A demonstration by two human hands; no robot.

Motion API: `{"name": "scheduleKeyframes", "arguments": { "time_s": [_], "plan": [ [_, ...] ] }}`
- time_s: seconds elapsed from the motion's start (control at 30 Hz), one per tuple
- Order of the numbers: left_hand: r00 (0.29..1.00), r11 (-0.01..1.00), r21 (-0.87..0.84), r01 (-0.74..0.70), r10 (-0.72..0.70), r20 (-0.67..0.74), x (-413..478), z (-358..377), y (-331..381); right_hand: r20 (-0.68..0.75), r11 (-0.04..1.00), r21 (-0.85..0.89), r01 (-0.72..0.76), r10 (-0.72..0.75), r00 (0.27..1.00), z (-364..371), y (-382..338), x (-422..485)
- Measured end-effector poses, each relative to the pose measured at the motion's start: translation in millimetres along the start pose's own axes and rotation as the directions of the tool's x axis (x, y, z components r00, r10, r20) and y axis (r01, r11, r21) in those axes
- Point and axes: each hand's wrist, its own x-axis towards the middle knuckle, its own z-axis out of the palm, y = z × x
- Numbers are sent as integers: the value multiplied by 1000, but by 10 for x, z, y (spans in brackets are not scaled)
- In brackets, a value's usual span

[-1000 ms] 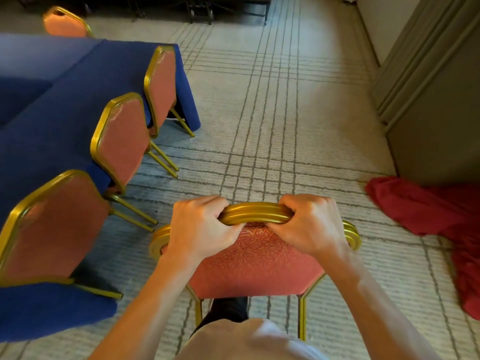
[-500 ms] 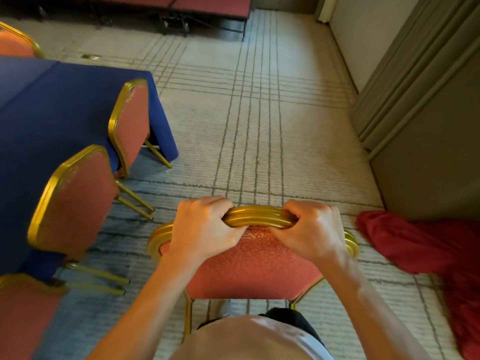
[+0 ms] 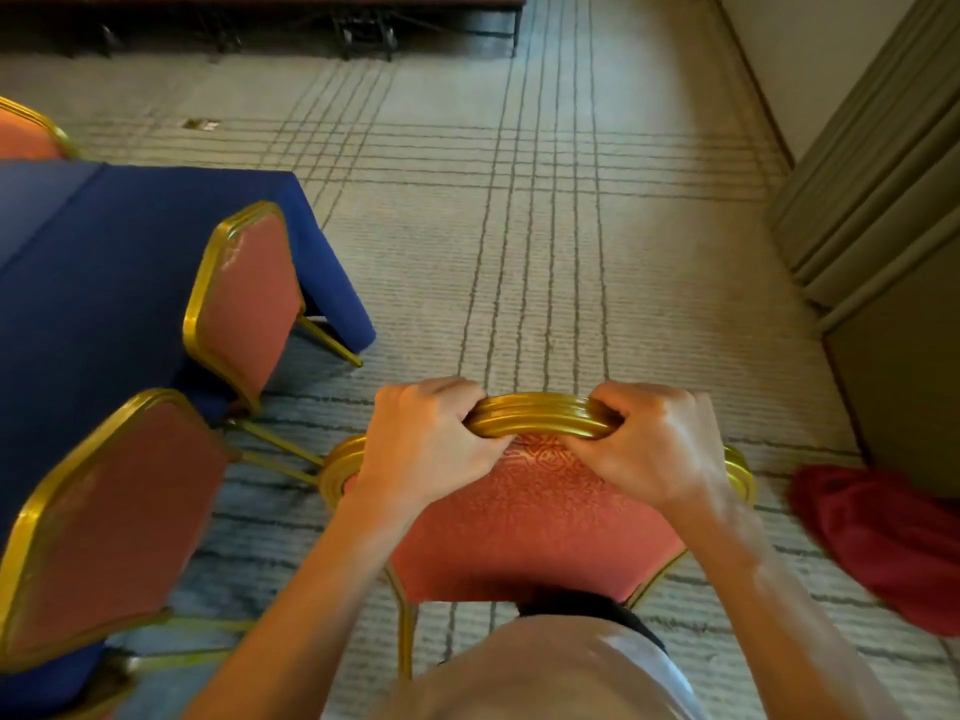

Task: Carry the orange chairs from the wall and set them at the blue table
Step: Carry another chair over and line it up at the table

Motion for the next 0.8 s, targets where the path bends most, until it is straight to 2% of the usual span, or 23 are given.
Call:
{"name": "scheduleKeyframes", "arguments": {
  "time_s": [0.13,0.27,0.47,0.8],
  "plan": [
    [999,999,-5,44,-45,-30,725,221,-184,55,999,12,45,-46,997,180,359,863],
    [994,995,16,98,-97,-41,1227,351,-490,46,988,46,145,-148,988,378,487,1525],
    [994,994,26,104,-103,-35,1900,572,-946,42,980,78,182,-185,982,780,669,2324],
    [987,986,35,161,-160,-35,3260,851,-2424,90,982,73,173,-180,980,1854,577,4075]
  ]
}}
